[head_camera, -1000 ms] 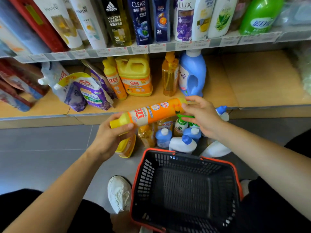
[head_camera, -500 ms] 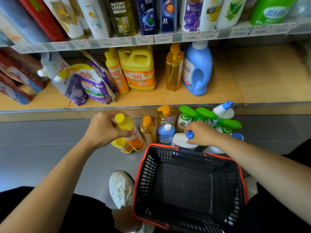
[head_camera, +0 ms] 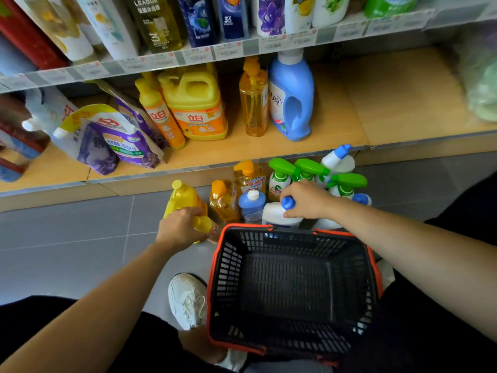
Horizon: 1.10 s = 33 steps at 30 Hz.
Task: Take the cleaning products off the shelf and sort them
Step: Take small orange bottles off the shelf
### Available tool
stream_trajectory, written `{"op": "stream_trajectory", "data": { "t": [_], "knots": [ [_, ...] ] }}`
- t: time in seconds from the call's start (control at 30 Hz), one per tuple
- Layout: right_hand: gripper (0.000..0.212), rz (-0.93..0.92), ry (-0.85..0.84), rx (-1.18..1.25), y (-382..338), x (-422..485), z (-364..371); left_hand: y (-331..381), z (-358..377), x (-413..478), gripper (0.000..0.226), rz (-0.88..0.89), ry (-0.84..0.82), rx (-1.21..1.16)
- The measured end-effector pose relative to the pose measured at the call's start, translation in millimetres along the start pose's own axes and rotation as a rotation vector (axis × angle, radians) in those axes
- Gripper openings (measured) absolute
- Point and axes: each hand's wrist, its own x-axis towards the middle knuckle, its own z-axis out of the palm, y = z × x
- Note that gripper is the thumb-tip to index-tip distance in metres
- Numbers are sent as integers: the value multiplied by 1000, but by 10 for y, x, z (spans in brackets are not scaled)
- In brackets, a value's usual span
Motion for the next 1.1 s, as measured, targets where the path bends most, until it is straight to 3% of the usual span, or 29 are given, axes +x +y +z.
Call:
{"op": "stream_trajectory", "data": {
  "t": [0.23,0.4,0.53,0.63,0.87,1.1],
  "knots": [
    [24,34,-73,-46,-77,-29,-23,36,-73,17,46,-13,-38,-42],
    [33,25,-177,-95,-226,87,-167,-33,-299,64,41,-58,242,-218],
    [34,-11,45,16,-431,275,-314,-190,-322,295,44,-146,352,-300],
    [44,-53,140,137,-647,547,-397,-289,-175,438,58,-204,290,-356],
    [65,-136,263,411,-1381,1700,-507,-470,180,537,66,-181,387,-444],
    [84,-198,566,571,-2023,2738,-632,-508,264,593,68,-176,439,-430]
  ]
}}
